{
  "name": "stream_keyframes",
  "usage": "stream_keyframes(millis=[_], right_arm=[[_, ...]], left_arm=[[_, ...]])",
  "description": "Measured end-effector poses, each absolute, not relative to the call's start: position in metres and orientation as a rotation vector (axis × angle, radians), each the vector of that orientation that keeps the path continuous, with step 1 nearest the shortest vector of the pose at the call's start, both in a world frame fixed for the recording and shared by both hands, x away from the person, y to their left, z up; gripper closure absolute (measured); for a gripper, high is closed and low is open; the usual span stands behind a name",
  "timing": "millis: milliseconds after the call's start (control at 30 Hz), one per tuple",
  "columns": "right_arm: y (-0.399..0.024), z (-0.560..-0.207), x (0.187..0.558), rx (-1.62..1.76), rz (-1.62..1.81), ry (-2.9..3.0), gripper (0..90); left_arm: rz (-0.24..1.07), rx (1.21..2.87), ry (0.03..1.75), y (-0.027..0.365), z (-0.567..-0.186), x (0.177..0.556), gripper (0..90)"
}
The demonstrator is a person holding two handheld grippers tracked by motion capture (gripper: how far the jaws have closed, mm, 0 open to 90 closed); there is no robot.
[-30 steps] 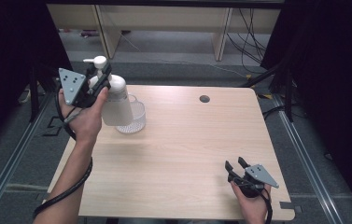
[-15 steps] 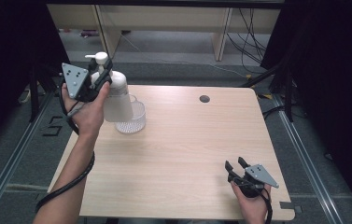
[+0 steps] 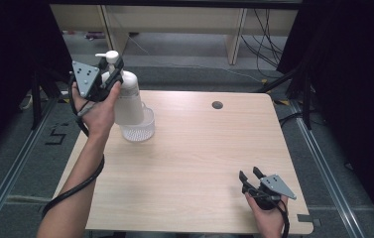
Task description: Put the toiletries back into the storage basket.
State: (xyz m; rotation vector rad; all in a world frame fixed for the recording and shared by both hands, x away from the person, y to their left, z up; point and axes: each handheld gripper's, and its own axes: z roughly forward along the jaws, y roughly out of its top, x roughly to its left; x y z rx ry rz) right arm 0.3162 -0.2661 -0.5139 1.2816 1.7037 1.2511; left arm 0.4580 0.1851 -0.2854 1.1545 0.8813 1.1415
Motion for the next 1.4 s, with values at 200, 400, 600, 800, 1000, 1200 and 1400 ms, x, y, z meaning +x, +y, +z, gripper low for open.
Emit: stream_keyframes(millis=[200, 400, 600, 800, 1000, 1200, 1400], right_arm=[[-0.266, -0.514, 0.316, 1.285, 1.253, 1.704, 44.5], [-0.266, -0.514, 0.316, 1.286, 1.252, 1.705, 44.3], [-0.265, -0.513, 0.315, 1.311, 1.264, 1.718, 44.2], [-0.267, -0.514, 0.316, 1.273, 1.240, 1.717, 44.2], [-0.267, -0.514, 0.316, 1.269, 1.241, 1.714, 44.2], [-0.267, -0.514, 0.316, 1.268, 1.242, 1.714, 44.2], [-0.267, -0.514, 0.316, 1.268, 1.252, 1.703, 44.2]], left_arm=[[1.142, 1.152, 0.894, 0.184, -0.289, 0.465, 59.2], [1.141, 1.155, 0.907, 0.181, -0.292, 0.471, 59.2], [1.147, 1.167, 0.912, 0.180, -0.296, 0.477, 59.2], [1.149, 1.179, 0.906, 0.178, -0.298, 0.481, 59.2], [1.141, 1.181, 0.911, 0.176, -0.303, 0.484, 59.2], [1.138, 1.195, 0.917, 0.175, -0.309, 0.487, 59.2], [1.133, 1.203, 0.924, 0.174, -0.313, 0.489, 59.1]])
